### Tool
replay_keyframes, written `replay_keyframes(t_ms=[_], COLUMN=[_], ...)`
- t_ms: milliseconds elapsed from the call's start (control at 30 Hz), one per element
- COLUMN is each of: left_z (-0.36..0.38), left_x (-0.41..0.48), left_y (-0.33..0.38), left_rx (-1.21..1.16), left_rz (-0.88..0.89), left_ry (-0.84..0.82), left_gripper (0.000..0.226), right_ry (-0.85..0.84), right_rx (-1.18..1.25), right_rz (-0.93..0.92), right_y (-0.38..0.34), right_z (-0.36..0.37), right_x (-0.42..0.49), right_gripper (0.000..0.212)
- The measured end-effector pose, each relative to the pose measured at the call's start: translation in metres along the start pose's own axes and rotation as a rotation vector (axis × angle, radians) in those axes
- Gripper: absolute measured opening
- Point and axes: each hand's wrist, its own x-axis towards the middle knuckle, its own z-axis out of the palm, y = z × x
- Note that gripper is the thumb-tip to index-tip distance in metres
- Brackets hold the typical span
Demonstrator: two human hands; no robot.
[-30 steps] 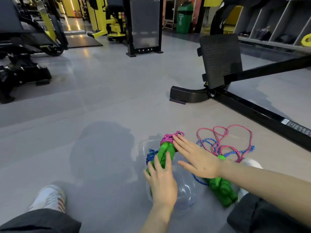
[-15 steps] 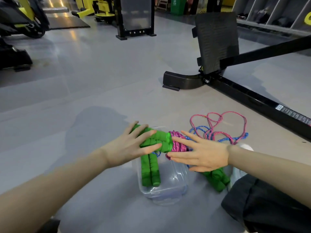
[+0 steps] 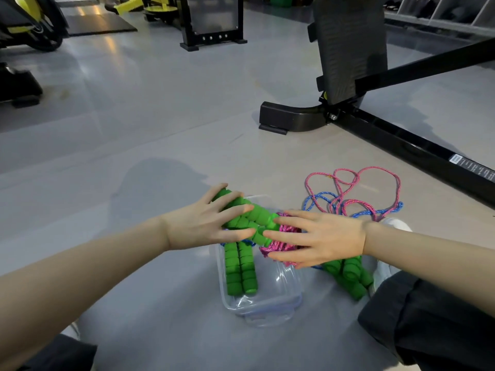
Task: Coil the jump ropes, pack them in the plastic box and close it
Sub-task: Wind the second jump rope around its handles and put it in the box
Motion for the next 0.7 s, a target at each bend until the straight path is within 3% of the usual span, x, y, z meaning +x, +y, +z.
replay_keyframes(t_ms=[67, 167, 300, 400, 500, 700], left_z=[0.007, 0.017, 0.023, 0.023, 0.025, 0.034], left_x=[0.004, 0.014, 0.020, 0.022, 0.021, 0.037], left_y=[-0.002, -0.001, -0.001, -0.001, -0.007, -0.021], left_rx=[0.005, -0.006, -0.003, 0.009, 0.031, 0.043], left_rz=[0.020, 0.086, 0.112, 0.113, 0.097, 0.197], left_ry=[0.001, -0.005, -0.040, -0.099, -0.115, -0.042], left_gripper=[0.029, 0.035, 0.037, 0.028, 0.041, 0.031], right_ry=[-0.035, -0.091, -0.059, 0.015, 0.071, 0.105], right_rx=[-0.016, -0.028, -0.019, -0.010, -0.028, -0.022], right_rz=[-0.004, -0.051, -0.058, -0.002, 0.066, 0.200], right_y=[-0.003, -0.016, -0.023, -0.025, -0.029, -0.044], right_z=[0.003, 0.011, 0.019, 0.026, 0.031, 0.045], right_x=[0.000, 0.001, 0.001, 0.003, 0.005, 0.022], right_gripper=[0.047, 0.033, 0.028, 0.024, 0.022, 0.027])
